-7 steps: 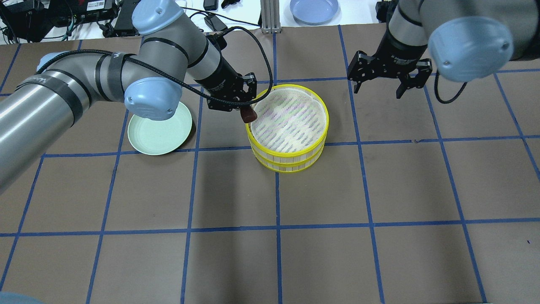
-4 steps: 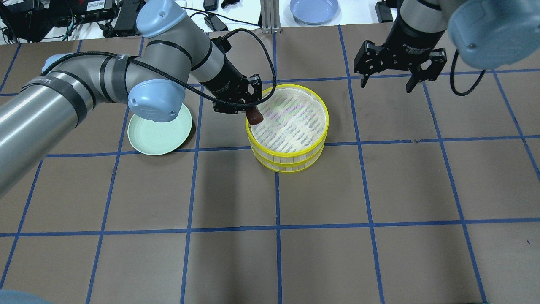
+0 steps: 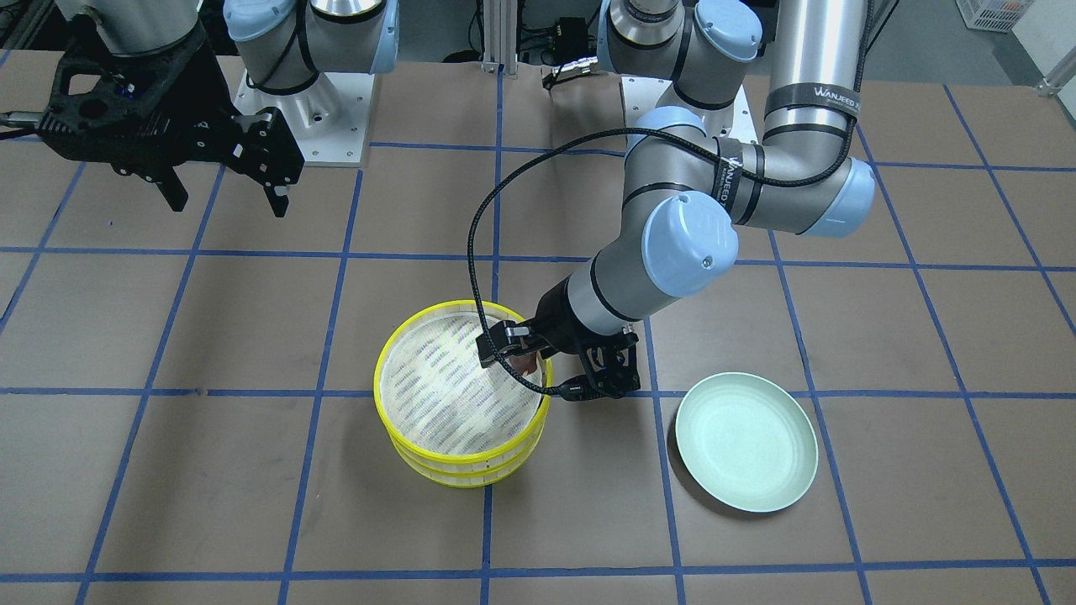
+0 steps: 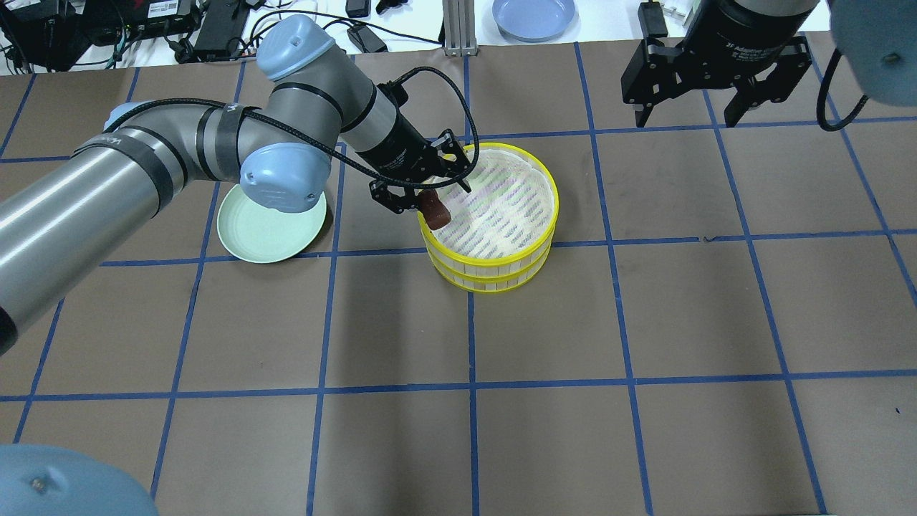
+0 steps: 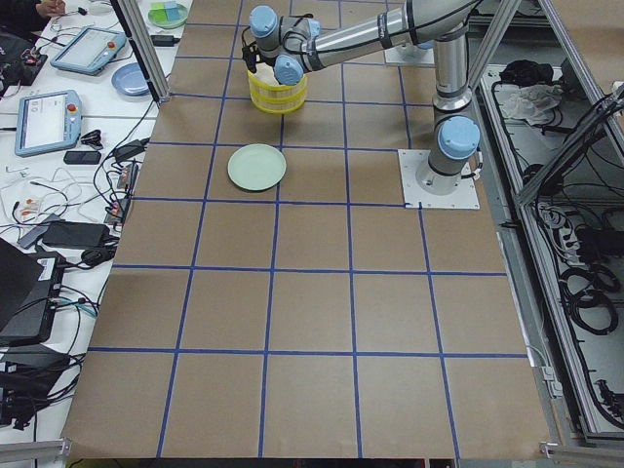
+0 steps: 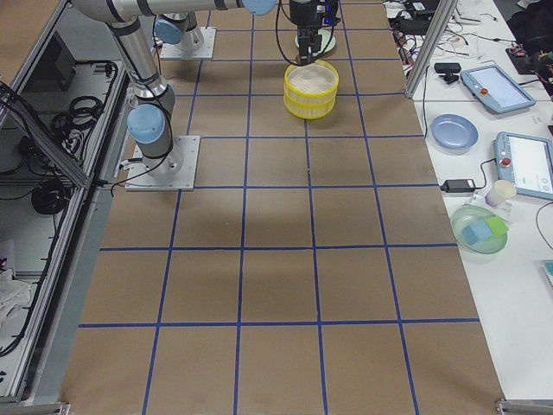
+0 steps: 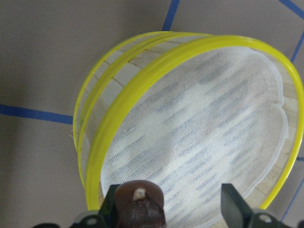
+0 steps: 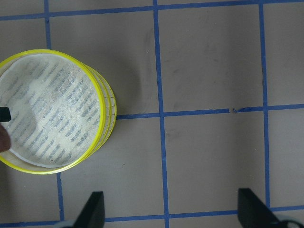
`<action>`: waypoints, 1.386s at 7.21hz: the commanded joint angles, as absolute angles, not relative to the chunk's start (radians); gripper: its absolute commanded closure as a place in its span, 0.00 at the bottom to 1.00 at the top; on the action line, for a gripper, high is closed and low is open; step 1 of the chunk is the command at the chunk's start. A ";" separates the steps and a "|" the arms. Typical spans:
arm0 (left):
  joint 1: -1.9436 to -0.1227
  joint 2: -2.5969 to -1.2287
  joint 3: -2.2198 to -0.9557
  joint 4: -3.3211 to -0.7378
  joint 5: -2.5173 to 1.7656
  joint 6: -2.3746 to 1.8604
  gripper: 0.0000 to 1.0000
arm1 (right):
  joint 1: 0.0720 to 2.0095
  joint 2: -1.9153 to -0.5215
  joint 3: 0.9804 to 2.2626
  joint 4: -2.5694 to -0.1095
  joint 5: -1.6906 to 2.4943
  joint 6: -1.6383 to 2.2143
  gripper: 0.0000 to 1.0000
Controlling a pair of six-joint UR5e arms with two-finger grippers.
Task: Stack buns with steamer
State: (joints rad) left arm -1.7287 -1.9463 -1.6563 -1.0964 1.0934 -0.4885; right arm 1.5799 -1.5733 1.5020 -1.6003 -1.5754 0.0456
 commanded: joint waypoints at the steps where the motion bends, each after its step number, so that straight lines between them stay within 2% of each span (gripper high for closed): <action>1: -1.730 -1.945 -1.649 -1.095 1.095 -0.521 0.00 | 1.580 -1.574 1.505 -1.603 -1.572 -0.003 0.00; 4: -1.717 -1.876 -1.638 -1.126 1.403 -0.224 0.00 | 1.578 -1.574 1.505 -1.601 -1.575 -0.003 0.00; 10: -1.550 -1.669 -1.626 -1.408 1.620 0.104 0.00 | 1.578 -1.575 1.505 -1.598 -1.569 0.006 0.00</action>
